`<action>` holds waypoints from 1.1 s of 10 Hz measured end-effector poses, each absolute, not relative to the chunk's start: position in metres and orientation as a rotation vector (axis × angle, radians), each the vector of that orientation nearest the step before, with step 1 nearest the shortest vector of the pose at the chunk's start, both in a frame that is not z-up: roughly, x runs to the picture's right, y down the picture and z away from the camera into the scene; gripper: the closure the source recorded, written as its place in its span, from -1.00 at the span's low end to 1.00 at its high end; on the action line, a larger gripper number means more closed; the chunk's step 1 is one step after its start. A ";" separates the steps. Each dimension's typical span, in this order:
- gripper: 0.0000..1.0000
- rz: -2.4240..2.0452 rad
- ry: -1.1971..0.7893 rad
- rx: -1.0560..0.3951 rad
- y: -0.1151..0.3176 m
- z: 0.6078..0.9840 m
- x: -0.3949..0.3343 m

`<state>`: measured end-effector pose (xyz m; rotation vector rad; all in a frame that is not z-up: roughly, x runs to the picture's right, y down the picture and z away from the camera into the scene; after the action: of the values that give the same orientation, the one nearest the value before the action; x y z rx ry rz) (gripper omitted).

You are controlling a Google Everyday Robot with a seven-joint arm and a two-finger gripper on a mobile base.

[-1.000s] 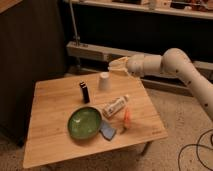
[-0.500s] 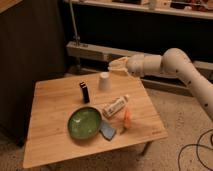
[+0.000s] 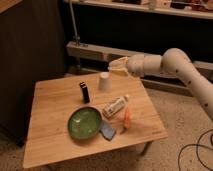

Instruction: Place the ceramic cup over the eraser

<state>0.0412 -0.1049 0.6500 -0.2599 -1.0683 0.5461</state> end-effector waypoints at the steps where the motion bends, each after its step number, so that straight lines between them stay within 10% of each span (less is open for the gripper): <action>1: 0.35 0.546 -1.068 -0.260 -0.105 0.650 0.041; 11: 0.35 0.376 -0.853 -0.321 -0.153 0.703 0.045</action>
<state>0.0452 -0.1530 0.7028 -0.3211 -0.8530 0.3758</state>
